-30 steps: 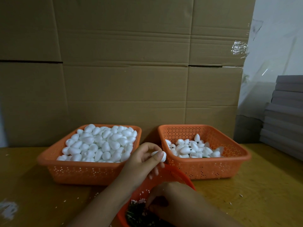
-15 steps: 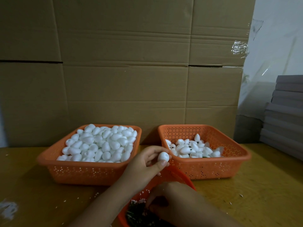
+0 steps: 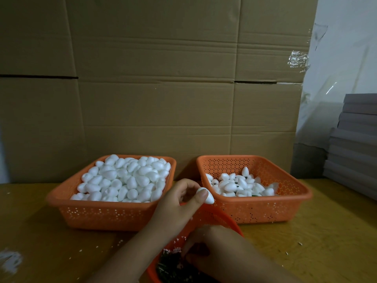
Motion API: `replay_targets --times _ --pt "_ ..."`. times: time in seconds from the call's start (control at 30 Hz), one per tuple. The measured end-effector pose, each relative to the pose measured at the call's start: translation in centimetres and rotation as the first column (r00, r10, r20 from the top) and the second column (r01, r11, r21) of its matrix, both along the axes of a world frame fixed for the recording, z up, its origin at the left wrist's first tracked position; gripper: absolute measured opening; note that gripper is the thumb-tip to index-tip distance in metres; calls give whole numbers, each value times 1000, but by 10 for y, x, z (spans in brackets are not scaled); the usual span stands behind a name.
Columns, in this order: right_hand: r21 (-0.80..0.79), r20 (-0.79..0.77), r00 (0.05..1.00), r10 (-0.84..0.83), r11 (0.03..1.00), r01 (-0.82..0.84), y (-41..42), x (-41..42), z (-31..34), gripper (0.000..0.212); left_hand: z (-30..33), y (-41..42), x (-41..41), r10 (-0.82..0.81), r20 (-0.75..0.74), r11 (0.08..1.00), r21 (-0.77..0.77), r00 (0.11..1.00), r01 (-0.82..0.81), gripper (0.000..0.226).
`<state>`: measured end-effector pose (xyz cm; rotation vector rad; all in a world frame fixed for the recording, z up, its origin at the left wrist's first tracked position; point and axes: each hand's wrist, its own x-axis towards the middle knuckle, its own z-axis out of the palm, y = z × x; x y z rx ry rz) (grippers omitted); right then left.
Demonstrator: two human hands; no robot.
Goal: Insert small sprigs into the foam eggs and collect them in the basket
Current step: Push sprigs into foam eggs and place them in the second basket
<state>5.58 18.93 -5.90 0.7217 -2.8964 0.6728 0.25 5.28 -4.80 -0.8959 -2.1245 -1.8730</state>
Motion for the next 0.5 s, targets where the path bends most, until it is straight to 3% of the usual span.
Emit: replay_targets --times 0.13,0.27,0.5 --pt "-6 -49 998 -30 1000 29 1 0 -2 33 1 -1 -1 26 12 1000 6 1000 -26 11" --pt "-25 -75 995 -73 997 72 1 -1 -5 46 0 -2 -1 24 19 999 -37 1000 -24 14" --pt "-156 -138 968 -210 970 188 0 1 -6 37 0 0 -2 48 101 998 29 994 -51 8"
